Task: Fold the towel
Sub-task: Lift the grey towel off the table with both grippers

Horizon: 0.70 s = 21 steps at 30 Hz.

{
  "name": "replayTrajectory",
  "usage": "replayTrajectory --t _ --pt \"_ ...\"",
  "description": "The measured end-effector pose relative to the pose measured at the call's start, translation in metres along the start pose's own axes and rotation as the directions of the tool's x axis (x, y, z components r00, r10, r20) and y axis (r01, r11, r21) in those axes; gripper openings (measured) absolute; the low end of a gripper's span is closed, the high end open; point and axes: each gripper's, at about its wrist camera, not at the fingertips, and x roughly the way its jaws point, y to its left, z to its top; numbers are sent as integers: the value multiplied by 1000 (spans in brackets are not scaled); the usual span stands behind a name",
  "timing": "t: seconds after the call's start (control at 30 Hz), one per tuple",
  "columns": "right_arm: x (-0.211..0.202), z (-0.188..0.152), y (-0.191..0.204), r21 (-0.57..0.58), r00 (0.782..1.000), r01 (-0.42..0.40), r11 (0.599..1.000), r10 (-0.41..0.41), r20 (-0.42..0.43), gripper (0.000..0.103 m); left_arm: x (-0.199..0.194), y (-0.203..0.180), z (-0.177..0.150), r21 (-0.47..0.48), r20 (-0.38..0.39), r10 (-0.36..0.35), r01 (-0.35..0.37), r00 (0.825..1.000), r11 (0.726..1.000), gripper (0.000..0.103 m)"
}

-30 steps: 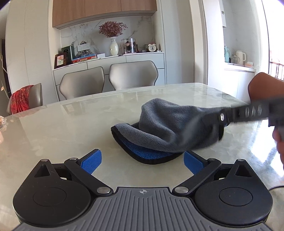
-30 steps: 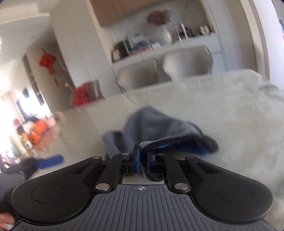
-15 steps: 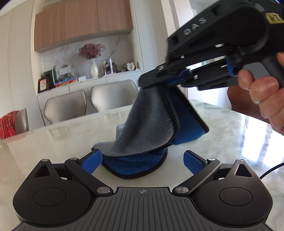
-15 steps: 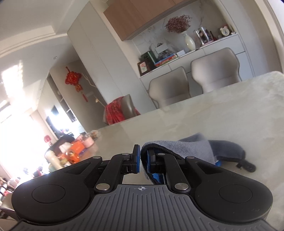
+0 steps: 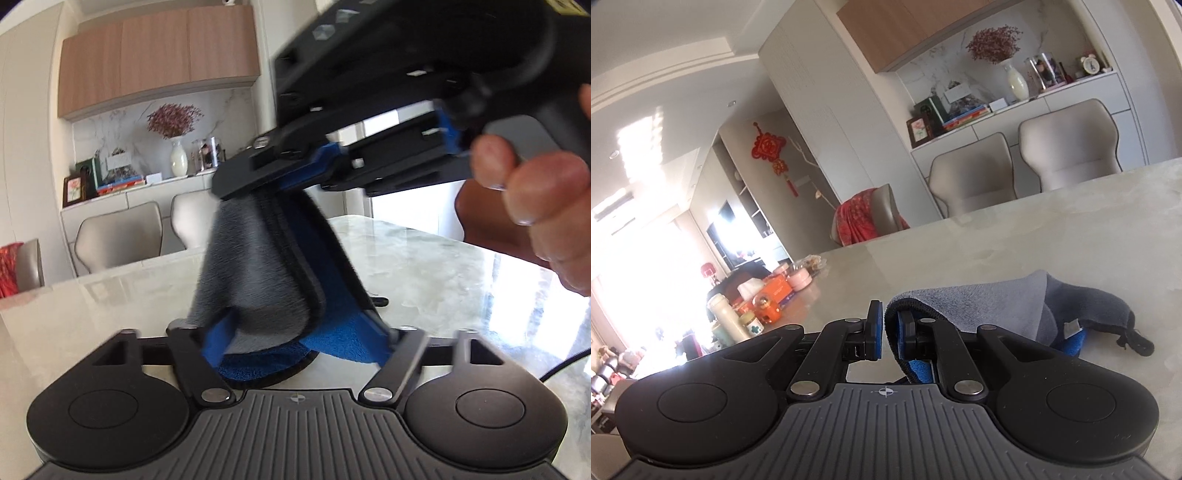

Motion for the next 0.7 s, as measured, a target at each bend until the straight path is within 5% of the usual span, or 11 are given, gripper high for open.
replayTrajectory --t 0.23,0.43,0.5,0.57,0.67,0.7 --pt "0 -6 -6 28 1000 -17 999 17 -16 10 0 13 -5 -75 -16 -29 28 999 997 22" --pt "6 -7 -6 33 1000 -5 999 6 -28 10 -16 13 -8 -44 -3 -45 45 999 998 31" --pt "9 -7 -3 18 999 10 1000 -9 -33 10 -20 10 -6 -40 22 -39 40 999 998 52" --pt "11 -9 -1 6 999 13 1000 -13 -39 10 -24 10 -3 -58 60 -12 16 998 998 59" --pt "12 -13 1 -2 999 7 1000 -7 -52 10 -22 15 1 -90 58 -8 13 998 996 58" --pt "12 -14 1 1 999 5 1000 -5 -53 10 -20 17 1 -101 52 -8 13 999 995 50"
